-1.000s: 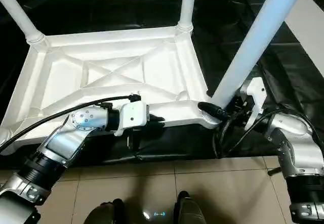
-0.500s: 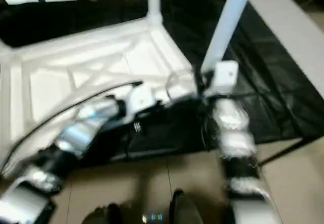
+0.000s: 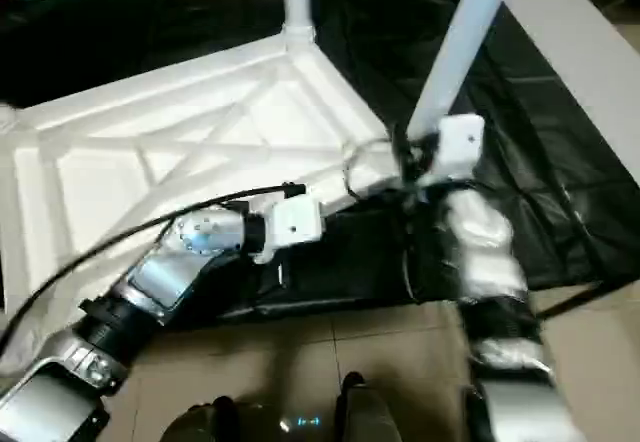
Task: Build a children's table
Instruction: Rotate leg to tighten
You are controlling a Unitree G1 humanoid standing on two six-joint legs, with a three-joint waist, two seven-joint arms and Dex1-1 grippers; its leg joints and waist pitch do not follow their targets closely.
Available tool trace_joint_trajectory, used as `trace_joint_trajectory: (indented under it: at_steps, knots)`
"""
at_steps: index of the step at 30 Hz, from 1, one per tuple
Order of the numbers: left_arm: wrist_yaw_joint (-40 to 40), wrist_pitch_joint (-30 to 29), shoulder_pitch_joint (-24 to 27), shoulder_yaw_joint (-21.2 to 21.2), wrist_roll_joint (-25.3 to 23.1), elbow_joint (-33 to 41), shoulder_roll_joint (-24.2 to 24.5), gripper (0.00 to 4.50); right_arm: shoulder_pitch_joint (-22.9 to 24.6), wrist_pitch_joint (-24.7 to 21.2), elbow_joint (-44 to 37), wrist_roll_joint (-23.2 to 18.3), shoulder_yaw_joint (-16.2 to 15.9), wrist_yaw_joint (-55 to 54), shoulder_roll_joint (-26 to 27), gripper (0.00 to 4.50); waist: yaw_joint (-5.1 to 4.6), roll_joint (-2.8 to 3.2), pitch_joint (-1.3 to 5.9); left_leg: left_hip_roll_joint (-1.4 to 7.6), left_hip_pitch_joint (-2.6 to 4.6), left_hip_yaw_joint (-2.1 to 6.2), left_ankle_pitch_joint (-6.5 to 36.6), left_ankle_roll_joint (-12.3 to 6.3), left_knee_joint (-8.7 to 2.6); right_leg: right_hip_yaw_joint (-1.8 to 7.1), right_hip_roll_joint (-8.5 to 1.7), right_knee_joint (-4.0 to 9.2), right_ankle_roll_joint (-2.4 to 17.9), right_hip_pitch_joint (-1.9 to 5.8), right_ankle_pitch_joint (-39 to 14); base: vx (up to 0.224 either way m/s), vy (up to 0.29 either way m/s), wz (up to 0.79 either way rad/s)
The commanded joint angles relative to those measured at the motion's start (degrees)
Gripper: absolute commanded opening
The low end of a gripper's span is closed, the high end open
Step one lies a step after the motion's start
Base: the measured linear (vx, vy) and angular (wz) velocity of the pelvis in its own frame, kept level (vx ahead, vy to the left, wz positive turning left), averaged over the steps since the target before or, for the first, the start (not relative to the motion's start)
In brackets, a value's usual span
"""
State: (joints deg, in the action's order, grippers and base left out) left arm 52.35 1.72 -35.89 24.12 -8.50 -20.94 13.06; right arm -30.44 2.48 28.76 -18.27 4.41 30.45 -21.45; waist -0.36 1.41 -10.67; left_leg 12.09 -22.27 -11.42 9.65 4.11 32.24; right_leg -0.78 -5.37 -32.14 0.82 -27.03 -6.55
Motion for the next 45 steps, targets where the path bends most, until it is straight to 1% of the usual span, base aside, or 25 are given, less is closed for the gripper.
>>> trace_joint_trajectory:
  at_steps: [1, 3, 6, 7, 9, 11, 12, 13, 15, 16, 18, 19, 20, 21, 23, 24, 25, 26, 27, 32, 36, 37, 40, 42, 45]
  knots:
    - [2.15, 0.8, 1.35, -1.03, 1.23, 1.46, 1.18, 0.0, 2.75, -4.03, -4.67, -3.27, -0.52, 8.62, -3.47, 2.88, 0.33, -0.54, 4.62, -0.24, 0.73, -0.61, 8.41, -10.79, -2.83, 0.51, -0.24, 1.81, 16.56, 4.99, -2.67, 0.0, 0.0, 0.0]
    - [3.1, 1.23, 1.95, -1.11, 2.18, 2.27, 2.17, 0.0, 5.36, -5.74, -8.66, -5.54, -0.09, 16.39, -8.57, 2.96, 0.82, -0.72, 4.6, 0.05, 0.87, -0.6, 8.81, -10.69, -2.86, 0.56, -0.44, 1.95, 16.68, 4.88, -4.13, 0.0, 0.0, 0.0]
    - [3.36, 1.4, 2.32, -1.25, 3.15, 3.23, 2.71, 0.0, 7.54, -7.66, -11.95, -7.74, 1.12, 21.79, -13.19, 3.24, 0.95, -0.91, 4.23, 0.06, 0.83, -0.59, 11.65, -9.57, -3.03, 0.55, -0.65, 2.64, 15.23, 4.57, -10.87, 0.0, 0.0, 0.0]
    - [3.59, 0.19, 2.91, -2.35, 5.48, 5.08, 1.97, 0.0, 8.72, -9.0, -13.69, -9.14, 2.38, 24.16, -15.7, 3.4, 0.96, -0.88, 4.15, 0.05, 0.79, -0.57, 12.0, -9.2, -3.09, 0.6, -0.75, 2.79, 14.76, 4.54, -12.47, 0.0, 0.0, 0.0]
    - [3.61, -0.36, 3.09, -2.8, 6.34, 5.7, 1.6, 0.0, 8.96, -9.12, -14.04, -9.33, 2.68, 24.61, -16.15, 3.5, 1.09, -1.0, 4.18, 0.12, 0.79, -0.57, 11.87, -8.97, -3.08, 0.65, -0.81, 2.86, 14.73, 4.47, -12.85, 0.0, 0.0, 0.0]
    - [4.11, -4.43, 3.59, -4.83, 10.57, 9.31, -0.03, 0.41, 9.88, -10.08, -15.87, -10.07, 3.44, 25.17, -17.15, 3.75, 1.05, -0.99, 4.23, 0.15, 0.73, -0.62, 10.98, -8.84, -3.04, 0.67, -0.83, 2.8, 14.9, 4.36, -12.68, 0.0, 0.0, 0.0]
    - [4.11, -4.43, 3.59, -4.83, 10.57, 9.31, -0.03, 0.41, 9.88, -10.08, -15.87, -10.07, 3.44, 25.17, -17.15, 3.75, 1.12, -1.02, 4.27, 0.09, 0.68, -0.6, 10.81, -8.99, -2.98, 0.63, -0.81, 2.82, 14.98, 4.32, -12.69, 0.0, 0.0, 0.0]
    - [4.18, -7.56, 3.57, -6.22, 13.66, 12.17, -1.01, 0.41, 10.59, -11.13, -17.34, -10.76, 4.16, 25.5, -17.93, 3.86, 1.07, -1.04, 4.29, 0.1, 0.66, -0.58, 10.66, -9.09, -3.0, 0.6, -0.79, 2.82, 14.95, 4.34, -12.63, 0.0, 0.0, 0.0]
    - [3.86, -8.2, 3.26, -6.46, 14.05, 12.6, -1.11, 0.64, 10.68, -10.97, -17.41, -10.53, 4.32, 25.28, -18.07, 4.12, 1.17, -1.1, 4.37, -0.02, 0.55, -0.58, 9.69, -9.62, -2.88, 0.54, -0.65, 2.77, 14.95, 4.41, -11.95, 0.0, 0.0, 0.0]
    - [2.85, -8.4, 2.74, -6.67, 13.66, 12.46, -1.26, 0.77, 10.8, -11.22, -17.6, -10.56, 4.51, 25.24, -18.14, 4.2, 1.13, -1.13, 4.39, -0.1, 0.53, -0.58, 9.57, -9.73, -2.83, 0.49, -0.61, 2.78, 14.73, 4.39, -12.09, 0.0, 0.0, 0.0]
    - [-0.64, -8.91, 0.99, -6.14, 9.16, 9.81, -0.98, 0.83, 10.64, -10.94, -17.33, -9.83, 4.42, 24.49, -17.95, 4.4, 1.04, -1.01, 4.4, -0.09, 0.59, -0.53, 9.73, -10.0, -2.76, 0.37, -0.52, 2.94, 13.82, 4.29, -13.1, 0.0, 0.0, 0.0]
    - [-0.64, -8.91, 0.99, -6.14, 9.16, 9.81, -0.98, 0.89, 10.64, -10.94, -17.33, -9.83, 4.42, 24.49, -17.95, 4.47, 0.99, -1.03, 4.42, -0.12, 0.65, -0.5, 9.9, -9.97, -2.73, 0.31, -0.47, 3.04, 13.15, 4.25, -13.93, 0.0, 0.0, 0.0]
    - [-3.05, -10.3, -0.09, -5.4, 5.65, 7.52, -0.51, 1.02, 10.68, -11.14, -17.5, -9.31, 4.5, 24.19, -17.83, 4.5, 1.0, -0.9, 4.53, -0.15, 0.6, -0.47, 9.56, -9.84, -2.73, 0.32, -0.47, 3.03, 12.99, 4.28, -13.97, 0.0, 0.0, 0.0]
    - [-3.68, -11.41, -0.31, -5.32, 5.14, 7.17, -0.53, 1.16, 10.7, -11.23, -17.56, -9.2, 4.55, 24.13, -17.83, 4.5, 0.99, -0.88, 4.58, -0.17, 0.7, -0.47, 9.36, -9.78, -2.66, 0.3, -0.42, 2.99, 12.87, 4.22, -13.75, 0.0, 0.0, 0.0]
    - [-4.37, -13.29, -0.53, -5.14, 4.74, 7.04, -0.45, 1.26, 10.76, -11.4, -17.73, -9.07, 4.62, 24.03, -17.83, 4.5, 1.07, -0.83, 4.63, -0.26, 0.62, -0.41, 8.69, -9.71, -2.63, 0.27, -0.47, 2.87, 13.17, 4.37, -12.83, 0.0, 0.0, 0.0]
    - [-4.57, -14.12, -0.58, -5.05, 4.7, 7.13, -0.38, 1.26, 10.8, -11.49, -17.82, -9.03, 4.66, 23.98, -17.82, 4.5, 1.13, -0.66, 4.83, -0.24, 0.66, -0.43, 8.0, -9.83, -2.58, 0.32, -0.49, 2.7, 13.8, 4.46, -11.41, 0.0, 0.0, 0.0]
    - [-5.19, -18.21, -0.94, -4.59, 4.57, 8.0, -0.09, 1.28, 10.91, -11.36, -17.74, -8.45, 4.66, 23.67, -18.02, 4.5, 1.17, -0.71, 4.84, -0.23, 0.65, -0.42, 7.66, -10.01, -2.56, 0.32, -0.48, 2.65, 14.17, 4.46, -10.6, 0.0, 0.0, 0.0]
    - [-5.08, -20.35, -1.2, -3.69, 3.99, 8.8, 0.55, 1.43, 11.12, -11.32, -17.66, -7.86, 4.57, 23.5, -18.32, 4.5, 1.3, -0.27, 4.98, -0.14, 0.76, -0.41, 6.65, -10.08, -2.51, 0.34, -0.48, 2.35, 15.06, 4.49, -8.86, 0.0, 0.0, 0.0]
    - [-4.92, -20.79, -1.3, -3.24, 3.58, 9.04, 0.87, 1.58, 11.22, -11.32, -17.61, -7.61, 4.5, 23.46, -18.47, 4.5, 1.41, -0.39, 4.97, -0.17, 0.78, -0.45, 6.34, -10.5, -2.44, 0.29, -0.42, 2.35, 15.61, 4.5, -8.07, 0.0, 0.0, 0.0]
    - [-3.31, -24.28, -0.79, -1.55, 1.87, 10.03, 2.06, 1.97, 11.89, -11.12, -17.59, -6.75, 4.35, 23.46, -18.9, 4.5, 2.12, -0.19, 5.0, -0.08, 0.86, -0.44, 7.04, -10.54, -2.48, 0.29, -0.5, 2.44, 16.08, 4.61, -8.72, 0.0, 0.0, 0.0]
    - [-4.38, -23.19, -1.09, -1.28, -0.28, 8.29, 2.33, 1.97, 11.49, -10.82, -17.37, -6.51, 4.39, 23.2, -18.68, 4.5, 2.42, -0.26, 4.99, -0.21, 0.81, -0.48, 7.6, -10.1, -2.46, 0.31, -0.5, 2.53, 15.63, 4.62, -9.69, 0.0, 0.0, 0.0]
    - [-4.93, -23.7, -1.27, -0.99, -0.46, 8.26, 2.47, 1.75, 11.31, -10.66, -17.31, -6.3, 4.41, 23.1, -18.6, 4.5, 2.44, -0.25, 4.99, -0.2, 0.78, -0.44, 7.63, -10.06, -2.47, 0.31, -0.51, 2.51, 15.59, 4.63, -9.71, 0.0, 0.0, 0.0]
    - [-5.51, -24.26, -1.5, -0.89, -0.43, 8.14, 2.45, 1.58, 11.02, -10.66, -17.26, -6.17, 4.41, 23.08, -18.57, 4.5, 2.47, -0.27, 5.02, -0.24, 0.75, -0.43, 7.65, -9.94, -2.44, 0.3, -0.48, 2.48, 15.51, 4.63, -9.6, 0.0, 0.0, 0.0]
    - [-5.05, -25.9, -2.18, -0.36, -0.17, 8.23, 2.59, 1.29, 9.89, -10.36, -16.53, -5.73, 4.42, 23.34, -19.2, 4.5, 2.45, -0.31, 5.1, -0.31, 0.7, -0.39, 7.43, -9.88, -2.41, 0.29, -0.5, 2.4, 15.46, 4.66, -9.71, 0.0, 0.0, 0.0]
    - [-4.08, -27.68, -2.54, 0.19, -0.49, 8.51, 2.77, 1.22, 9.23, -10.46, -16.18, -5.38, 4.47, 23.55, -19.61, 4.5, 2.46, -0.33, 5.1, -0.29, 0.78, -0.43, 7.16, -10.0, -2.35, 0.33, -0.5, 2.37, 15.63, 4.61, -9.5, 0.0, 0.0, 0.0]
